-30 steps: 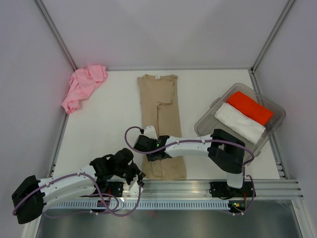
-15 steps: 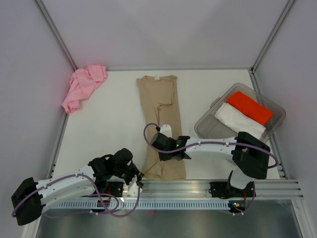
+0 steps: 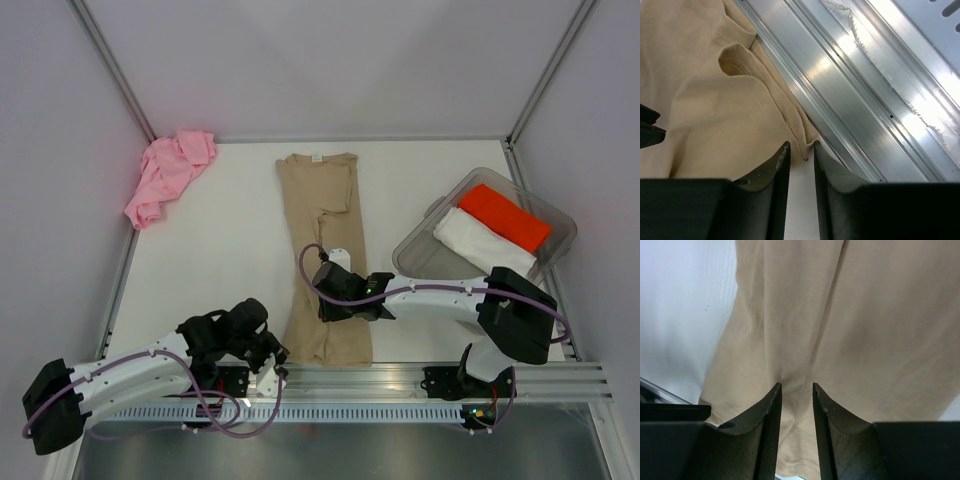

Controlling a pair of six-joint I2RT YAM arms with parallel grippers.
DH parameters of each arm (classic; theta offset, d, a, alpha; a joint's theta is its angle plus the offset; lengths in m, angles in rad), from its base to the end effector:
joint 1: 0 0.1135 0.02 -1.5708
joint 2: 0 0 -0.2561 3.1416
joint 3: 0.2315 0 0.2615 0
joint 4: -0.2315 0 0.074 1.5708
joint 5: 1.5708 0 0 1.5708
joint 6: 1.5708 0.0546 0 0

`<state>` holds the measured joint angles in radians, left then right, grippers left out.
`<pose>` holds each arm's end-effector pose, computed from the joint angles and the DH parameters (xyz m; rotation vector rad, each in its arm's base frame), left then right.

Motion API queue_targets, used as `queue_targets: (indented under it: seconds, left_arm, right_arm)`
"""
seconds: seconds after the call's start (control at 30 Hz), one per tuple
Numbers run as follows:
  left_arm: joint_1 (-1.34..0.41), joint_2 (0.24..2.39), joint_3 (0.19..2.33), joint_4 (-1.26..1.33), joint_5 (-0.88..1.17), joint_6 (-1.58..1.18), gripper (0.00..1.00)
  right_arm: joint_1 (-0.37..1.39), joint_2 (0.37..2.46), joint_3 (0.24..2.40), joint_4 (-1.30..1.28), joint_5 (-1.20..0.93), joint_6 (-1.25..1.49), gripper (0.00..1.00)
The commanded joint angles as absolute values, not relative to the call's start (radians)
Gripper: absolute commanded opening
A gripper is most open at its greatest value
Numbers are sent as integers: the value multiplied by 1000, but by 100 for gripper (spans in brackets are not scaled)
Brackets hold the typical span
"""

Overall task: Roll the t-shirts
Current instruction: Fold the tshirt

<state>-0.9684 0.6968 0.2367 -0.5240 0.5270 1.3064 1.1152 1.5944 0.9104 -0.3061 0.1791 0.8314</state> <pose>0.0598 -0.1354 0.1177 2.2910 0.8417 -0.5233 0.1545 0.2932 0.1484 -0.3014 2.6073 0.5156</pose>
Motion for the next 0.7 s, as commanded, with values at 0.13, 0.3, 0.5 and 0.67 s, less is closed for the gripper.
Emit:
queue_targets:
  seconds: [0.13,0.3,0.5,0.67]
  left_arm:
    - [-973,658,362,-537,554,1198,37]
    - [-974,791,387,-439,525,1129,40]
    - [-973,917,384,-346,552,1155,49]
    - [-971,942,371,-195,365,1213,46]
  right_arm:
    - [1118,1525,876,-219,155,828,28]
    - [1108,1516,870,-218,152,822,32]
    - [1083,1448,816,-215,170,845,38]
    - [1037,1422,799,-225,183,844,38]
